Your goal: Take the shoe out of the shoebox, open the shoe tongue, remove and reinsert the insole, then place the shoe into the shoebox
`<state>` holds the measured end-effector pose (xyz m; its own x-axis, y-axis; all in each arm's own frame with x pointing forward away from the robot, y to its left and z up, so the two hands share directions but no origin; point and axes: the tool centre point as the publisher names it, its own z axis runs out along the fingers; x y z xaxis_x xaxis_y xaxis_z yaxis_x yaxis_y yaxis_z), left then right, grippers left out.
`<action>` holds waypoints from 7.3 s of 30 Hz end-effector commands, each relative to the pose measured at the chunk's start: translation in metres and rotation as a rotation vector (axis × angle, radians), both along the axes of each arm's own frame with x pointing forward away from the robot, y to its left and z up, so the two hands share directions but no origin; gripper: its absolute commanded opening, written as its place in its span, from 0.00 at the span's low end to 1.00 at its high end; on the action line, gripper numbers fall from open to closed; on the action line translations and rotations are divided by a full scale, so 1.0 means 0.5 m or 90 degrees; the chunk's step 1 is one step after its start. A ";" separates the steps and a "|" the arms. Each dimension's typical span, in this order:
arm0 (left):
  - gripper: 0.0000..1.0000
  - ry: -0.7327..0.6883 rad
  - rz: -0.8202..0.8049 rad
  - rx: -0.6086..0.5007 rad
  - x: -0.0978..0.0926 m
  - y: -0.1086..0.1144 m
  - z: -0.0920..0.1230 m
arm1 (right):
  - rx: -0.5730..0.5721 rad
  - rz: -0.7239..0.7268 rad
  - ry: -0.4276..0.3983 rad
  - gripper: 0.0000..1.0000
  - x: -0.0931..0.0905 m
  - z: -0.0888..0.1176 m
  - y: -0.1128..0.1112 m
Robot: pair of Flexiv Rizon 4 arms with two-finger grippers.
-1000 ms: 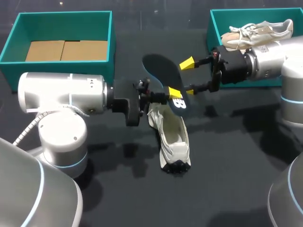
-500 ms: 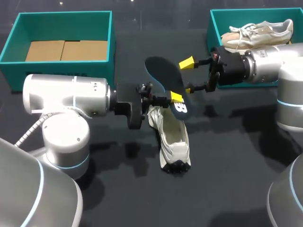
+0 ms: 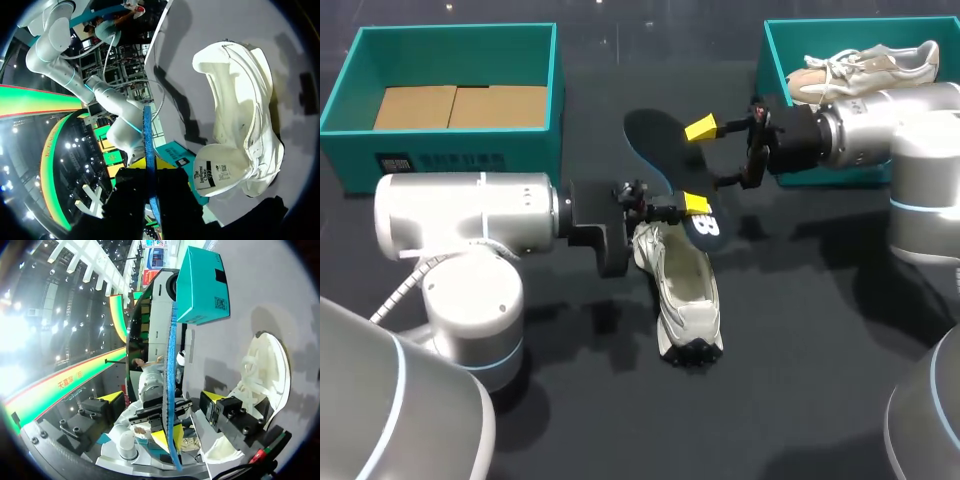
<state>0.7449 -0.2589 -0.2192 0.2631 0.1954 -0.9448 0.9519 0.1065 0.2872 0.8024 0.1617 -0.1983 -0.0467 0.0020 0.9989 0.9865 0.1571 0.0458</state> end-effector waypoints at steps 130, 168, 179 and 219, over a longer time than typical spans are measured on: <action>1.00 0.240 0.019 0.613 0.161 0.156 0.270 | 0.004 -0.109 0.069 0.00 -0.139 -0.086 0.039; 1.00 0.343 0.135 0.912 0.199 0.063 0.183 | 0.004 -0.109 0.069 0.00 -0.139 -0.086 0.039; 1.00 0.360 0.145 0.828 0.180 0.107 0.194 | 0.004 -0.109 0.069 0.00 -0.139 -0.086 0.039; 1.00 0.426 0.118 0.389 0.150 0.204 0.202 | 0.004 -0.109 0.069 0.00 -0.139 -0.086 0.039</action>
